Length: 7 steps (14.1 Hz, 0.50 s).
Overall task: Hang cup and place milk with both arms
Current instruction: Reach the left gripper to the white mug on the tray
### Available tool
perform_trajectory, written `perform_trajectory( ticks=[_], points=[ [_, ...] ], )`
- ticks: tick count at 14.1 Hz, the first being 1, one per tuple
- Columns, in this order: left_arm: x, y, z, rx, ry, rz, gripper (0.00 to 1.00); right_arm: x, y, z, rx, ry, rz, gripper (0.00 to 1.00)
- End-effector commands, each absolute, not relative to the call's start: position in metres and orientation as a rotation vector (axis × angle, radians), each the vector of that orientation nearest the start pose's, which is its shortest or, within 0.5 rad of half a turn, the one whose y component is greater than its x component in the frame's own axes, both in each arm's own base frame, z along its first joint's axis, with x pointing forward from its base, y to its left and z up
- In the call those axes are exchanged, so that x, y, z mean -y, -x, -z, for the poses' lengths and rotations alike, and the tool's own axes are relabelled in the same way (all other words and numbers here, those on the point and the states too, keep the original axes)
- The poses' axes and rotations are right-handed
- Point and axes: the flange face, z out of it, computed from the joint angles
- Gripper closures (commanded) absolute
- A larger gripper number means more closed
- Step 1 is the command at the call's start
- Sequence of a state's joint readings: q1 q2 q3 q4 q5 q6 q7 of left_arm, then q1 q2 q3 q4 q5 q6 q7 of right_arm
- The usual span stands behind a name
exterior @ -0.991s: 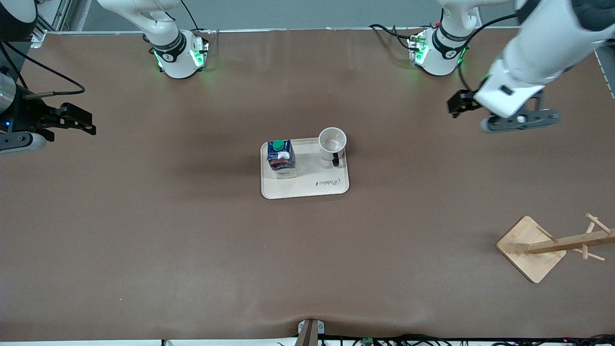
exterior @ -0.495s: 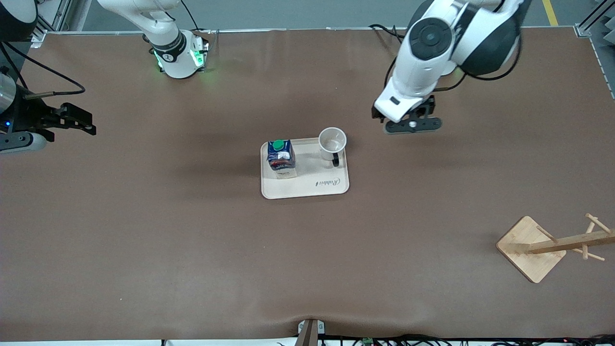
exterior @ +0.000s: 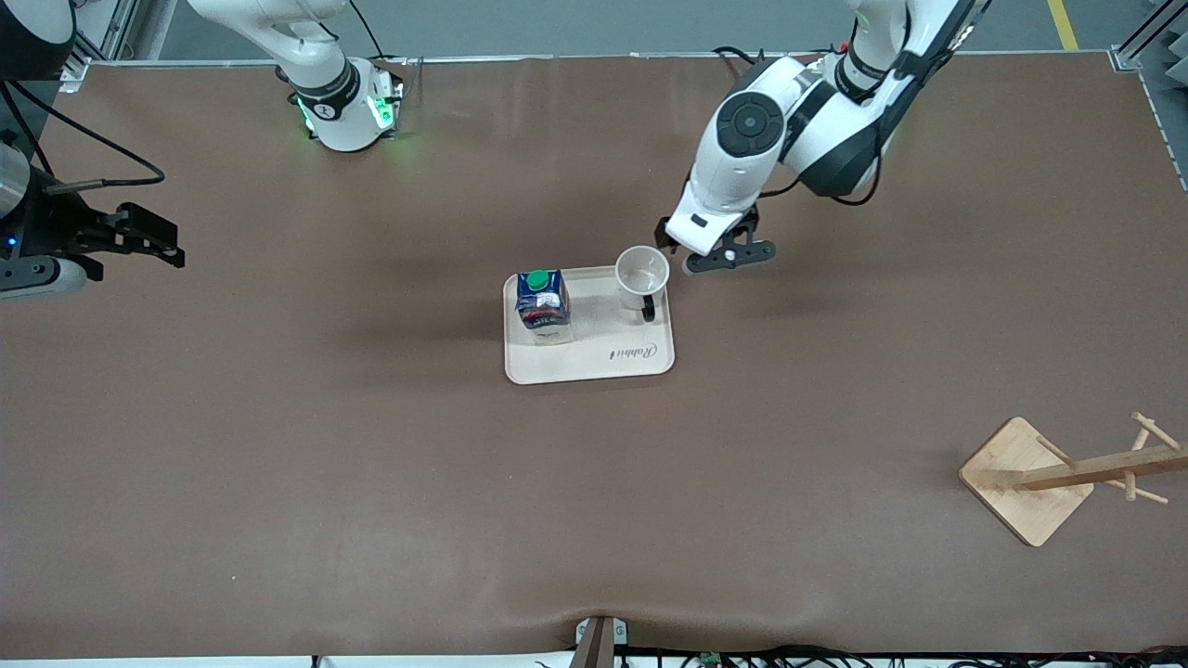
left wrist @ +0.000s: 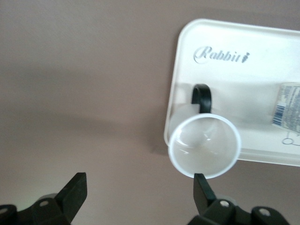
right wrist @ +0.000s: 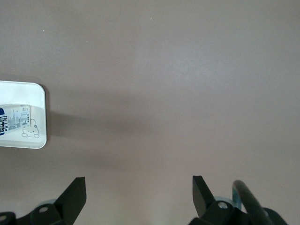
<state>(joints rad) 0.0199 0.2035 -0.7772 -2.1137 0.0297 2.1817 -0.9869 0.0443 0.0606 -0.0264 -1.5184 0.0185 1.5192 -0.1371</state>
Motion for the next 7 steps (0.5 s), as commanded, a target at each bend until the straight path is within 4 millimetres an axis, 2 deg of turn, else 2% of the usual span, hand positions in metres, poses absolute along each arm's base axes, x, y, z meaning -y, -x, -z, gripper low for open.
perform_trajectory(
  ticks=[1, 2, 3, 5, 7],
  points=[
    [0.397, -0.401, -0.312, 0.446, 3.153, -0.276, 0.00, -0.013, -0.566, -0.612, 0.261, 3.107, -0.084, 0.00],
    [0.401, -0.397, -0.304, 0.452, 3.158, -0.295, 0.01, -0.010, -0.566, -0.611, 0.254, 3.108, -0.086, 0.00],
    [0.403, -0.397, -0.296, 0.458, 3.163, -0.318, 0.09, -0.012, -0.567, -0.612, 0.259, 3.108, -0.075, 0.00],
    [0.408, -0.394, -0.282, 0.440, 3.165, -0.342, 0.18, -0.019, -0.569, -0.613, 0.277, 3.108, -0.053, 0.00],
    [0.409, -0.393, -0.265, 0.468, 3.140, -0.325, 0.18, -0.021, -0.571, -0.611, 0.280, 3.108, -0.051, 0.00]
  ],
)
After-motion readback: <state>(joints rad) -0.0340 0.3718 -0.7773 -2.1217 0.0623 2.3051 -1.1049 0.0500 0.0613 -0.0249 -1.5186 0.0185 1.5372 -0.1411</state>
